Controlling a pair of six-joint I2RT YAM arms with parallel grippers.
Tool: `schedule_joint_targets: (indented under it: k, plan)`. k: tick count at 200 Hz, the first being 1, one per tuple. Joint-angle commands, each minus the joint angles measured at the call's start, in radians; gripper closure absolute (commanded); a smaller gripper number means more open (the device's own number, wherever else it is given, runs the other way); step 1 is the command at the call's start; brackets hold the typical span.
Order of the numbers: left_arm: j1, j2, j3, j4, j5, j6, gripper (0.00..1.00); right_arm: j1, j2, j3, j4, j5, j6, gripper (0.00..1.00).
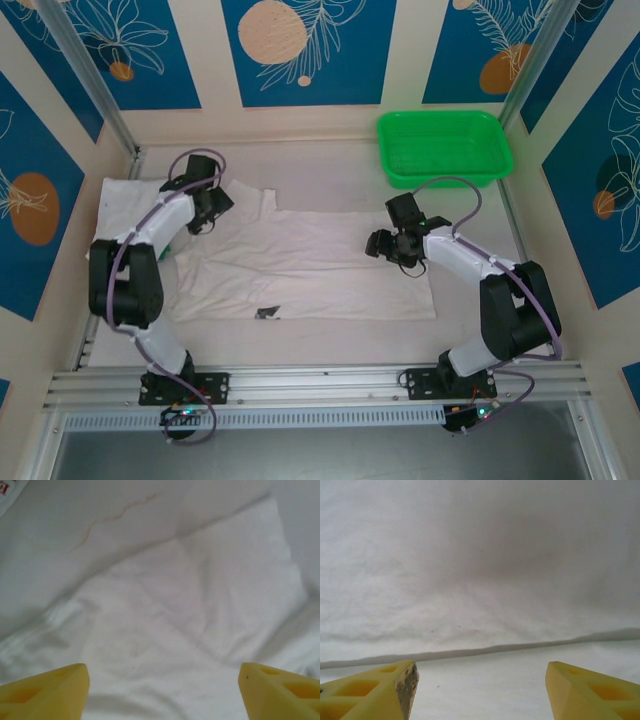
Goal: Fold and stack the t-shirts
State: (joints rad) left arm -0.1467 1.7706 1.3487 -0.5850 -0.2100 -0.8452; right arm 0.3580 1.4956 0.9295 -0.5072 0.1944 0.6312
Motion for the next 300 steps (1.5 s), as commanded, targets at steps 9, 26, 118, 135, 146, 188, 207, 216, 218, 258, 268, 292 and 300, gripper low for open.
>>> schedule_joint_targets:
  k: [9, 26, 118, 135, 146, 188, 207, 216, 218, 258, 268, 292, 300]
  plan:
    - [-0.005, 0.13, 0.162, -0.093, -0.064, -0.037, 0.44, 0.009, -0.034, 0.013, 0.02, -0.016, -0.011, 0.31]
    - [-0.002, 0.192, 0.212, -0.09, -0.064, -0.054, 0.55, 0.012, -0.043, 0.001, 0.013, 0.0, -0.01, 0.31]
    - [0.032, 0.412, 0.379, -0.151, -0.072, -0.057, 0.66, 0.002, -0.094, -0.052, -0.024, 0.047, 0.031, 0.32]
    - [0.043, 0.43, 0.389, -0.154, -0.074, -0.055, 0.67, 0.002, -0.102, -0.061, -0.023, 0.051, 0.036, 0.32]
    - [0.051, 0.441, 0.395, -0.158, -0.077, -0.055, 0.67, 0.001, -0.105, -0.069, -0.021, 0.051, 0.039, 0.32]
    - [0.081, 0.457, 0.402, -0.16, -0.075, -0.052, 0.64, 0.001, -0.111, -0.081, -0.023, 0.053, 0.047, 0.32]
    - [0.088, 0.475, 0.409, -0.153, -0.055, -0.045, 0.61, 0.001, -0.112, -0.084, -0.019, 0.051, 0.049, 0.32]
    - [0.089, 0.484, 0.416, -0.154, -0.043, -0.042, 0.6, 0.001, -0.111, -0.083, -0.017, 0.048, 0.049, 0.32]
    - [0.089, 0.486, 0.417, -0.154, -0.041, -0.04, 0.59, 0.001, -0.111, -0.083, -0.017, 0.048, 0.048, 0.32]
    - [0.09, 0.519, 0.42, -0.171, -0.029, -0.044, 0.61, 0.001, -0.116, -0.08, -0.024, 0.05, 0.05, 0.32]
    - [0.09, 0.526, 0.421, -0.176, -0.029, -0.043, 0.62, 0.001, -0.121, -0.078, -0.028, 0.051, 0.051, 0.32]
    - [0.09, 0.552, 0.438, -0.223, -0.03, -0.038, 0.66, 0.001, -0.133, -0.08, -0.031, 0.057, 0.054, 0.32]
    - [0.09, 0.557, 0.44, -0.233, -0.029, -0.029, 0.72, 0.0, -0.135, -0.08, -0.031, 0.059, 0.055, 0.32]
